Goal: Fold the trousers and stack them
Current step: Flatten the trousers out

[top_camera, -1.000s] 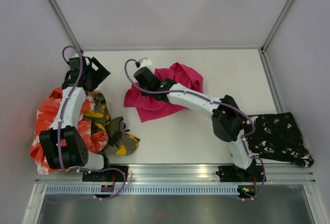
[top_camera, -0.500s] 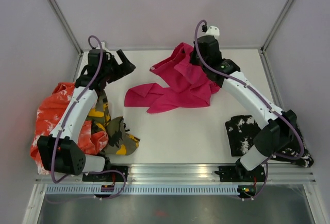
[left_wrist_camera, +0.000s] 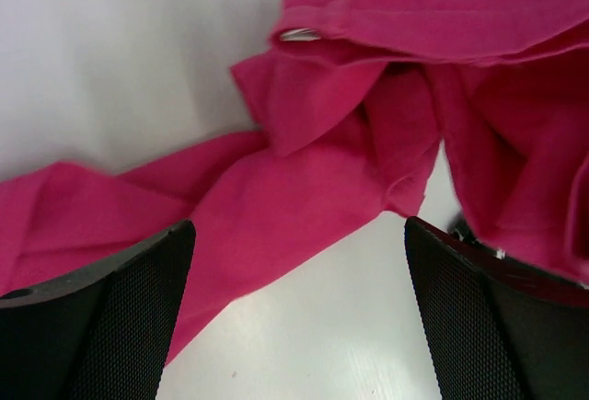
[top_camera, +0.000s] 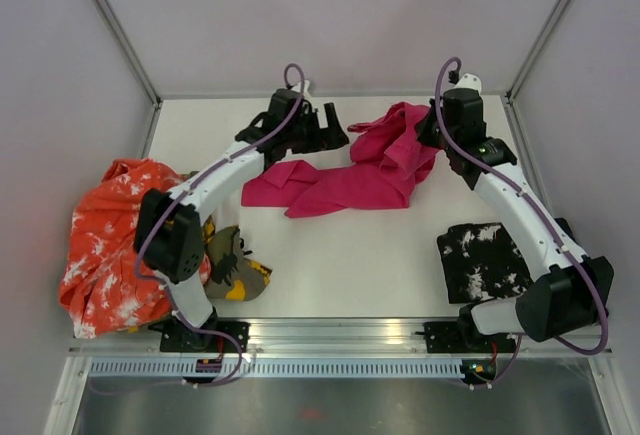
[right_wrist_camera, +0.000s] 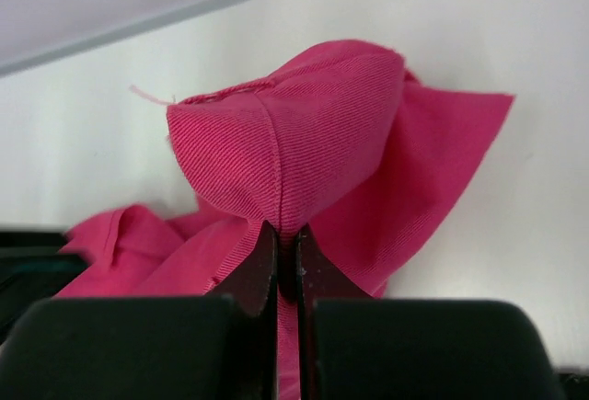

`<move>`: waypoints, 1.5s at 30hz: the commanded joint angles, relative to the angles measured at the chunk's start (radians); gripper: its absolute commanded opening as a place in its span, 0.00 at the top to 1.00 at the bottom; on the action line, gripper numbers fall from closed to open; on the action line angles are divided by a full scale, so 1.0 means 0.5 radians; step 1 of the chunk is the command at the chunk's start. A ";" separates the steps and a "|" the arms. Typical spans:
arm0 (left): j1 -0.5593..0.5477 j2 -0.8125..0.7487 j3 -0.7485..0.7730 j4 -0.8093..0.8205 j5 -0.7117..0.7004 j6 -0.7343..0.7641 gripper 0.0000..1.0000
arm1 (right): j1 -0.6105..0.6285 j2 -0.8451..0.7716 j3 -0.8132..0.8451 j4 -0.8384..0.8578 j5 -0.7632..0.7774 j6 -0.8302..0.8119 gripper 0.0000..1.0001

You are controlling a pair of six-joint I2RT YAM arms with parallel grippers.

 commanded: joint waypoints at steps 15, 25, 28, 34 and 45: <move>-0.178 0.818 0.547 0.509 -0.275 -1.078 0.01 | 0.006 -0.223 -0.303 0.164 -0.673 0.076 1.00; -0.224 0.959 0.612 1.095 -0.364 -1.202 0.01 | 0.006 -0.278 -0.423 0.192 -0.802 0.153 1.00; -0.224 0.980 0.593 1.264 -0.355 -1.251 0.01 | 0.006 -0.312 -0.450 0.192 -0.759 0.156 1.00; -0.224 1.026 0.569 1.734 -0.245 -1.220 0.03 | 0.006 -0.318 -0.542 0.192 -0.747 0.175 1.00; -0.243 1.106 0.835 1.205 -0.239 -1.281 0.06 | 0.006 -0.339 -0.690 0.192 -0.732 0.196 1.00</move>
